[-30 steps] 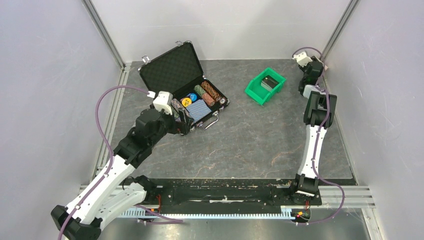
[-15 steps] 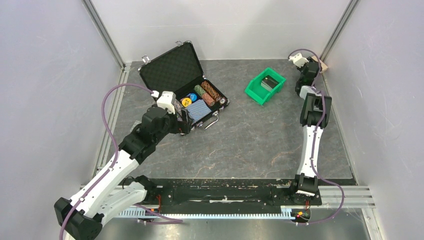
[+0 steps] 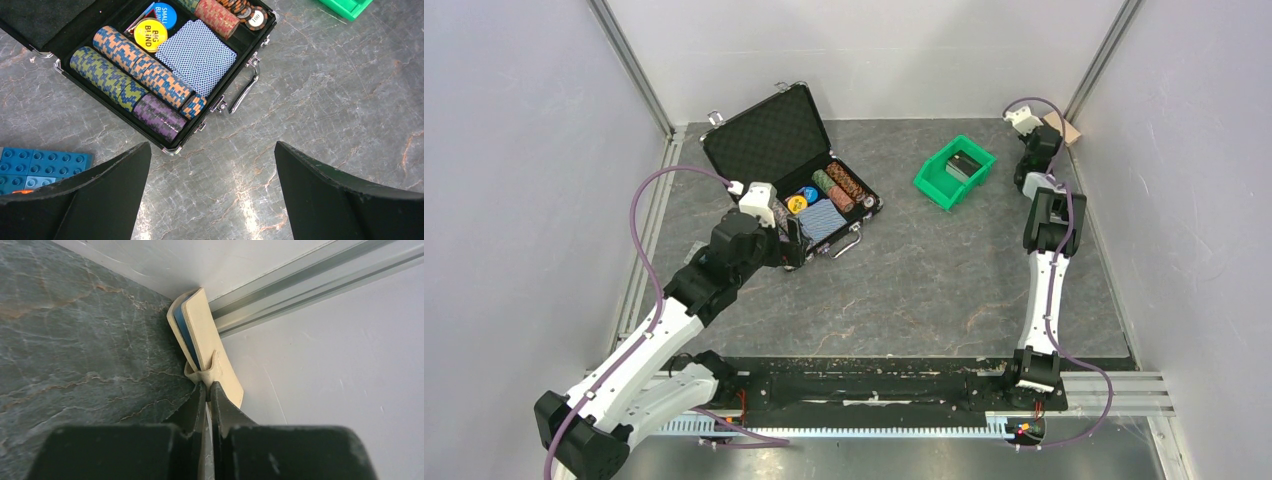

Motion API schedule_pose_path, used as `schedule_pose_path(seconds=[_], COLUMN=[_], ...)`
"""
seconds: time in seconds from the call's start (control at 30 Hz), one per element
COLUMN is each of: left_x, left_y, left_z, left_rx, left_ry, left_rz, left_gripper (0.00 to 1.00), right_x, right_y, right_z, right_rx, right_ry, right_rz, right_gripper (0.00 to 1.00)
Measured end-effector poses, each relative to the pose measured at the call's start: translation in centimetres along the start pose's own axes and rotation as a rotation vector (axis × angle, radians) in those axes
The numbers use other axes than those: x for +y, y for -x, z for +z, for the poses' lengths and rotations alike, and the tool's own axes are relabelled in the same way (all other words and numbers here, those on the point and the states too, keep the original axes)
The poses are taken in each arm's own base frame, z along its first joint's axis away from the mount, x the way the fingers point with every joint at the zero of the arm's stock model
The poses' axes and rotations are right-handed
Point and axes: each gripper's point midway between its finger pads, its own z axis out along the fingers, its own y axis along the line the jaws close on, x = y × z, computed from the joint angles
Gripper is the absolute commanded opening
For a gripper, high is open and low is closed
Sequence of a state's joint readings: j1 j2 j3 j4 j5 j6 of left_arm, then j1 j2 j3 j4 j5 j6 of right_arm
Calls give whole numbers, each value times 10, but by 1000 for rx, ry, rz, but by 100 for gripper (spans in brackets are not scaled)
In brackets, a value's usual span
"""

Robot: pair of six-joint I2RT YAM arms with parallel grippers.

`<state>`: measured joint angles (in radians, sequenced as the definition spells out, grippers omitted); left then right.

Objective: Take the credit cards out of the card holder
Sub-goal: Pick up the card holder from the corner of the board.

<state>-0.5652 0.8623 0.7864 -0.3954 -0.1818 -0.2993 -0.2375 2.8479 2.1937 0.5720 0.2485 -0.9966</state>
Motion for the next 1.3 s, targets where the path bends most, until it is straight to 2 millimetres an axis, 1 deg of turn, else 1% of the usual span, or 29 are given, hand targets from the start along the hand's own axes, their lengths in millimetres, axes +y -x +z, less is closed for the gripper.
schedule_pose_path(seconds=[0.17, 0.37, 0.43, 0.57, 0.7, 0.83, 0.97, 1.1, 1.17, 1.3], left_x=[0, -1, -1, -2, -3, -5, -7, -10, -11, -10], left_y=[0, 0, 0, 0, 1, 3, 7, 18, 25, 39], left_z=[0, 0, 0, 0, -2, -4, -10, -23, -31, -48], left_rx=[0, 1, 0, 1, -2, -10, -31, -83, -118, -193], left_ry=[-1, -3, -6, -10, -16, -33, -49, -77, -88, -98], left_rz=[0, 0, 0, 0, -1, -3, -7, -16, -22, -36], left_gripper=[100, 100, 100, 100, 100, 100, 100, 100, 100, 100], right_x=[-1, -4, -12, -35, -56, -64, -65, -63, -60, -58], right_y=[-1, -7, -8, -8, 1, 14, 33, 59, 70, 87], right_z=[0, -8, -11, -17, -26, -38, -59, -80, -99, -147], right_rx=[0, 5, 12, 19, -4, -27, -47, -49, -38, 12], right_ry=[-4, 24, 26, 29, 43, 81, 133, 172, 191, 226], right_rz=[47, 143, 177, 249, 317, 370, 426, 473, 509, 589], right_gripper=[0, 0, 0, 0, 0, 0, 0, 0, 0, 0])
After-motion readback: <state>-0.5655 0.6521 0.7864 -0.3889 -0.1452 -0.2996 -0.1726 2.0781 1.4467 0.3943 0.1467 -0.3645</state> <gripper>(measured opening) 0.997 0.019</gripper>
